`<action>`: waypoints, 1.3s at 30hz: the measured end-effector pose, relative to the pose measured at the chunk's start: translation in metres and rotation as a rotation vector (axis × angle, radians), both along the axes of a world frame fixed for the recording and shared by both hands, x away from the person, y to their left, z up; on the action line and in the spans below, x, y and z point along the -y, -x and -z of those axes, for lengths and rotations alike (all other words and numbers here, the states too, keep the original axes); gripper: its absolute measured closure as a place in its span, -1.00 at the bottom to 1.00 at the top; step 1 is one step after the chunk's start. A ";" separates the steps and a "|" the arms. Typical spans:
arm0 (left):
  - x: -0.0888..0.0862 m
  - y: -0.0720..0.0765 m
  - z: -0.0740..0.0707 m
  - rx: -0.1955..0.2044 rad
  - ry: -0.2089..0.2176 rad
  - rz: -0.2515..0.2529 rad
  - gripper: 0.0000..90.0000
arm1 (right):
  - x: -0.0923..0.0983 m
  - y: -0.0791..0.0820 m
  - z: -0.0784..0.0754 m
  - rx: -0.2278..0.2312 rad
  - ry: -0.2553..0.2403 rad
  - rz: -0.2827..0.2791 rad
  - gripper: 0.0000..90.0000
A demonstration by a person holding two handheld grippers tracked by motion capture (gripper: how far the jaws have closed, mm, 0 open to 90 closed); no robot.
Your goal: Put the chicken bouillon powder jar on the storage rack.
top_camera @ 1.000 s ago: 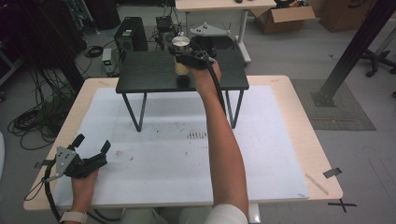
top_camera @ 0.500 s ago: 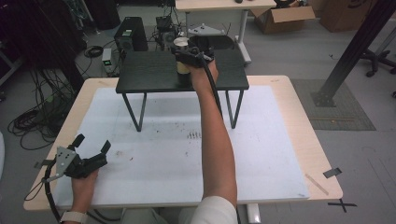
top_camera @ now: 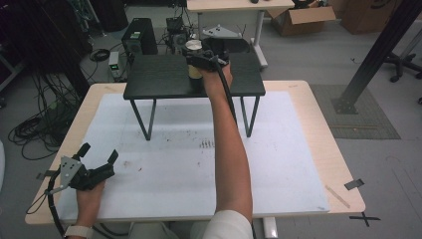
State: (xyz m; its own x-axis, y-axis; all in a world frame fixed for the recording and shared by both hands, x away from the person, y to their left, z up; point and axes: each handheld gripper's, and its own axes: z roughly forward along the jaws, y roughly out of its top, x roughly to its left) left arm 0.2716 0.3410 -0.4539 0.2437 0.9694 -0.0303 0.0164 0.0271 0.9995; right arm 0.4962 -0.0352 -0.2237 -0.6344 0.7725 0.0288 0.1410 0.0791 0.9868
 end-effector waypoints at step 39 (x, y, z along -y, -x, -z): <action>0.001 0.000 0.000 -0.004 -0.013 0.000 -0.97 | 0.025 0.044 -0.002 0.018 -0.020 0.029 -0.97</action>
